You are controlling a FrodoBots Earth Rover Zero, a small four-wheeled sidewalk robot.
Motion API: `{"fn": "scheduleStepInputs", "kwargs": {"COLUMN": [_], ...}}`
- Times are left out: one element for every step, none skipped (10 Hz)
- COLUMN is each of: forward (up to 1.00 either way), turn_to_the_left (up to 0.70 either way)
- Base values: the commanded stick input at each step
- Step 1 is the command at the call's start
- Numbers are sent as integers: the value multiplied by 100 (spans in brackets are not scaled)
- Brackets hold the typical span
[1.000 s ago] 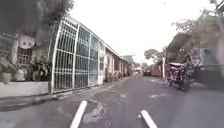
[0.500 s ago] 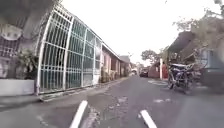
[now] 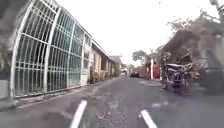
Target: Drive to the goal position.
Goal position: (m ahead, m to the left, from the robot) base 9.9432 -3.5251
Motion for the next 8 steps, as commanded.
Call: {"fn": "scheduleStepInputs", "kwargs": {"forward": [85,85,85,85,85,85,85,85], "turn_to_the_left": [-14,-34,-34,-7,0,0,0,0]}}
